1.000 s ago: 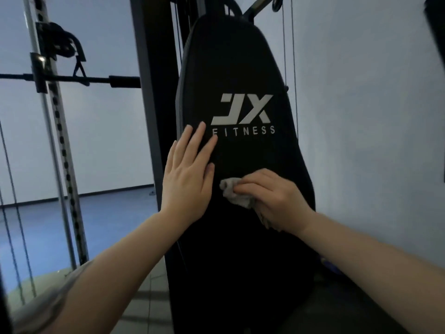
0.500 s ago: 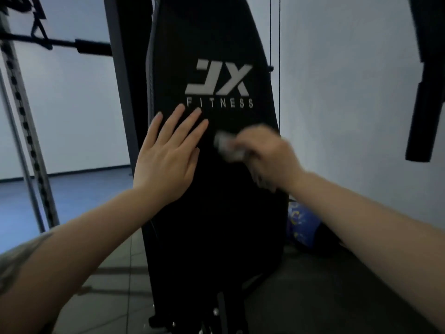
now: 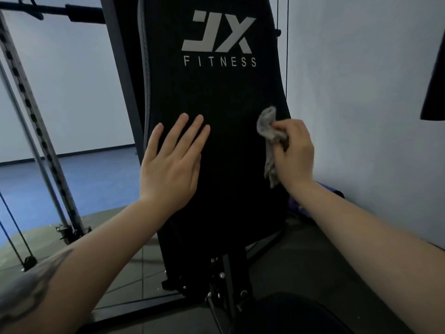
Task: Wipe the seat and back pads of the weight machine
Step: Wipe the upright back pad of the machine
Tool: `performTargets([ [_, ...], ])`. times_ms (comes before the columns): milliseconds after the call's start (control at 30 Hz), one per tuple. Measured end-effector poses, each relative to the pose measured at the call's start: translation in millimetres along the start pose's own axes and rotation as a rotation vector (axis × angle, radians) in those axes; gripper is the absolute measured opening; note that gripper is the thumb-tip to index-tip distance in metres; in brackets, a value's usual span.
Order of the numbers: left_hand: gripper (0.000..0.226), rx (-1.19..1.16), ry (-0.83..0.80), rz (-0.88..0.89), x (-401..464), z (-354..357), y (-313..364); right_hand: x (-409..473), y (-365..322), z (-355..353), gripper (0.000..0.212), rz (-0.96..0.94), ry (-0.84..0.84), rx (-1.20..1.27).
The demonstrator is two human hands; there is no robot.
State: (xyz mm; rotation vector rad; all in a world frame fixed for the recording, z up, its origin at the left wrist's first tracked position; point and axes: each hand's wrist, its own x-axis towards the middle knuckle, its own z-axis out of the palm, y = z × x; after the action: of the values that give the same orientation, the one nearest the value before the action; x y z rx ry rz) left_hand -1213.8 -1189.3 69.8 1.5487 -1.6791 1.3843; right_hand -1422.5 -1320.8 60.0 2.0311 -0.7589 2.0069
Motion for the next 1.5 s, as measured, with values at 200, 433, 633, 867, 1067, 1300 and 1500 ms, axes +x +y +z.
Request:
performTargets([
  [200, 0.049, -0.001, -0.003, -0.003, 2, -2, -2, -85, -64, 32, 0.022, -0.251, -0.176, 0.166],
  [433, 0.051, -0.007, -0.055, -0.027, 9, -9, 3, -52, -31, 10, 0.018, -0.333, -0.197, 0.06],
  [633, 0.05, 0.015, -0.048, 0.087, 67, -13, -15, -21, -24, 4, 0.021, -0.537, -0.355, 0.16],
  [867, 0.05, 0.017, -0.018, 0.126, 132, -22, -35, 178, -21, -21, 0.021, -0.008, 0.085, 0.233],
  [1067, 0.052, 0.082, -0.013, 0.179, 149, -21, -41, 286, -36, -2, 0.019, -0.007, 0.02, 0.273],
  [1300, 0.052, 0.122, 0.023, 0.227, 144, -15, -44, 308, -26, 28, 0.021, 0.143, -0.084, 0.349],
  [1500, 0.052, 0.114, 0.01, 0.213, 144, -15, -43, 262, -12, 22, 0.022, 0.144, -0.004, 0.357],
])
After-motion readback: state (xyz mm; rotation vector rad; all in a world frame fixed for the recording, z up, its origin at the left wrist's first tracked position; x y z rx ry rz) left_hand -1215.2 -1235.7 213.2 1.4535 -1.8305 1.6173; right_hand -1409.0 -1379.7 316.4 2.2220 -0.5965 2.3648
